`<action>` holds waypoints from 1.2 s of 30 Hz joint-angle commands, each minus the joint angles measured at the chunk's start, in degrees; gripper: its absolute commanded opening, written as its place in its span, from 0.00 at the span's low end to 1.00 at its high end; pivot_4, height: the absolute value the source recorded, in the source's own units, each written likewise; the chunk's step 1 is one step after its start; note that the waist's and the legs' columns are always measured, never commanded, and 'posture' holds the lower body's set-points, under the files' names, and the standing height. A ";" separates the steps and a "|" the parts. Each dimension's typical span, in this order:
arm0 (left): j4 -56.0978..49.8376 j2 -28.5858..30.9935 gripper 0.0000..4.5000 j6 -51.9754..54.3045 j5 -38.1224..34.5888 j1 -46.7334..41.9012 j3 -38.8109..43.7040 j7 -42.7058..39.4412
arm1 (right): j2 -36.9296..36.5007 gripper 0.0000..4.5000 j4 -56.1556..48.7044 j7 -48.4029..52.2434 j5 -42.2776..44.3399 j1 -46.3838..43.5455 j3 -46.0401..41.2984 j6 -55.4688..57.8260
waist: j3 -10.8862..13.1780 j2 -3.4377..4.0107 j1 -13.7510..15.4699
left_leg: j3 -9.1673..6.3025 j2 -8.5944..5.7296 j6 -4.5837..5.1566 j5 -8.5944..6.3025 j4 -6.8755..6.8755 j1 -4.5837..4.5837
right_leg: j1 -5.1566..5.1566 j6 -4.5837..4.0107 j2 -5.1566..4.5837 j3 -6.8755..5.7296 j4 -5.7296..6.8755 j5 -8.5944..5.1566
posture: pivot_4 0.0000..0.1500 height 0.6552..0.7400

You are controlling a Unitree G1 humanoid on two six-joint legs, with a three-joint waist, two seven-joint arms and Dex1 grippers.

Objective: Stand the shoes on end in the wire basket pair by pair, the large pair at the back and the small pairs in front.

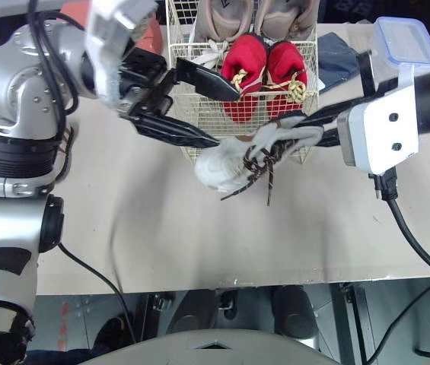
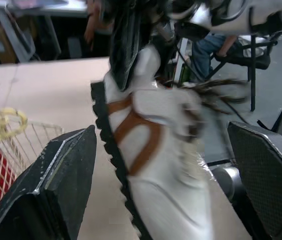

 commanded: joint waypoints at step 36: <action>4.64 -4.73 0.56 0.27 13.54 0.56 -2.96 3.32 | 13.00 0.00 13.10 -8.00 -11.43 -12.99 -0.82 -38.27 | 0.01 -0.02 -0.28 | 0.00 0.01 -0.01 0.01 0.08 0.04 | 0.05 0.00 -0.03 -0.04 0.09 0.01 | 1.00 1.00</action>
